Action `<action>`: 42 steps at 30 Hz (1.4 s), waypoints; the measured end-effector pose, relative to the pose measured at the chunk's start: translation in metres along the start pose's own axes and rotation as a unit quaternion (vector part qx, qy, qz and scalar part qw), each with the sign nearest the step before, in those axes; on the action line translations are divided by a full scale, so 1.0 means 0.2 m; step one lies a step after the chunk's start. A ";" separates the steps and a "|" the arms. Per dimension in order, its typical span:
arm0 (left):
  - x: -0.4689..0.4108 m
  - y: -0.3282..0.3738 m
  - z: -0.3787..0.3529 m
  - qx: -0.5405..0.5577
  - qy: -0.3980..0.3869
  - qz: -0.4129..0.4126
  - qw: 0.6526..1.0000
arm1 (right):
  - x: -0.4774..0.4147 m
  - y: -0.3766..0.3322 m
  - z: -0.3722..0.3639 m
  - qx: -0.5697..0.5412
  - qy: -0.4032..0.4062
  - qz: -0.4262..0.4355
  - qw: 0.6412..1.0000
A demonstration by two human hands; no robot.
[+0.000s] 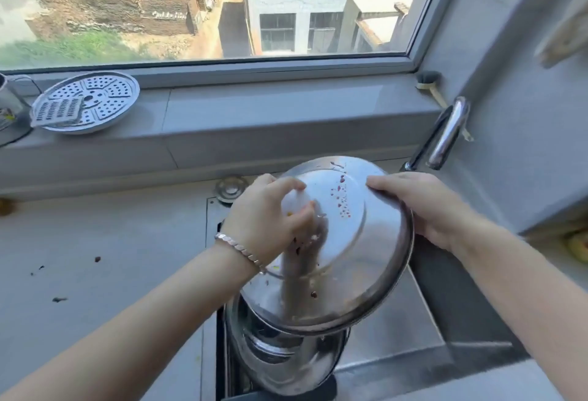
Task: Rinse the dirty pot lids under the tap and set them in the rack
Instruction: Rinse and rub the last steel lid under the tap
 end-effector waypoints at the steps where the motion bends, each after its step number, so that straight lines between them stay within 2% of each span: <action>1: 0.00 0.06 -0.08 0.006 -0.011 -0.003 1.000 | 0.04 0.01 0.09 -0.018 -0.006 -0.012 1.000; 5: 0.04 0.27 -0.47 0.047 -0.085 0.016 0.995 | 0.13 0.08 0.43 -0.037 -0.012 -0.016 0.999; 7: 0.08 0.34 -0.66 0.049 -0.118 0.030 0.991 | 0.13 0.13 0.57 -0.004 0.001 -0.002 1.000; 10: 0.16 0.45 -0.87 0.049 -0.096 0.023 0.994 | 0.07 0.25 0.71 0.043 0.027 0.009 0.999; 13: 0.24 0.58 -1.04 0.059 -0.053 0.003 0.997 | -0.02 0.41 0.75 0.034 0.021 0.000 0.999; 17: 0.23 0.63 -1.24 -0.146 -0.011 -0.002 0.989 | -0.15 0.57 0.72 -0.004 -0.023 -0.009 1.000; 20: 0.18 0.54 -1.29 -0.225 0.007 0.103 0.969 | -0.23 0.61 0.69 -0.019 -0.046 0.001 0.999; 22: 0.16 0.46 -1.30 -0.254 0.003 0.140 0.957 | -0.26 0.59 0.66 -0.048 -0.085 0.006 0.995; 24: 0.14 0.40 -1.26 -0.217 0.034 0.168 0.961 | -0.30 0.59 0.63 -0.026 -0.137 0.010 0.990; 26: 0.14 0.31 -1.19 -0.101 0.098 0.228 0.963 | -0.38 0.59 0.64 -0.004 -0.150 0.009 0.989; 29: 0.15 0.16 -1.13 0.066 0.168 0.318 0.931 | -0.52 0.66 0.70 0.017 -0.101 -0.028 0.994; 32: 0.16 0.09 -1.10 0.161 0.212 0.369 0.891 | -0.66 0.76 0.71 0.026 -0.065 -0.096 0.993; 35: 0.15 0.07 -1.07 0.193 0.237 0.388 0.870 | -0.80 0.78 0.70 0.067 -0.038 -0.128 0.989; 38: 0.12 0.08 -1.05 0.207 0.229 0.374 0.875 | -0.92 0.79 0.68 0.116 -0.025 -0.142 0.983; 42: 0.09 0.08 -1.02 0.227 0.228 0.370 0.872 | -1.01 0.80 0.68 0.172 -0.005 -0.116 0.978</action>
Point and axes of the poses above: each hand's wrist, its own x-axis away from the middle knuckle, its own z-axis out of the back of the hand, y = z × x, the point moved 7 cm from there along -x, towards the middle knuckle, and after that the axes turned 11 degrees about x, right-handed, at the moved point
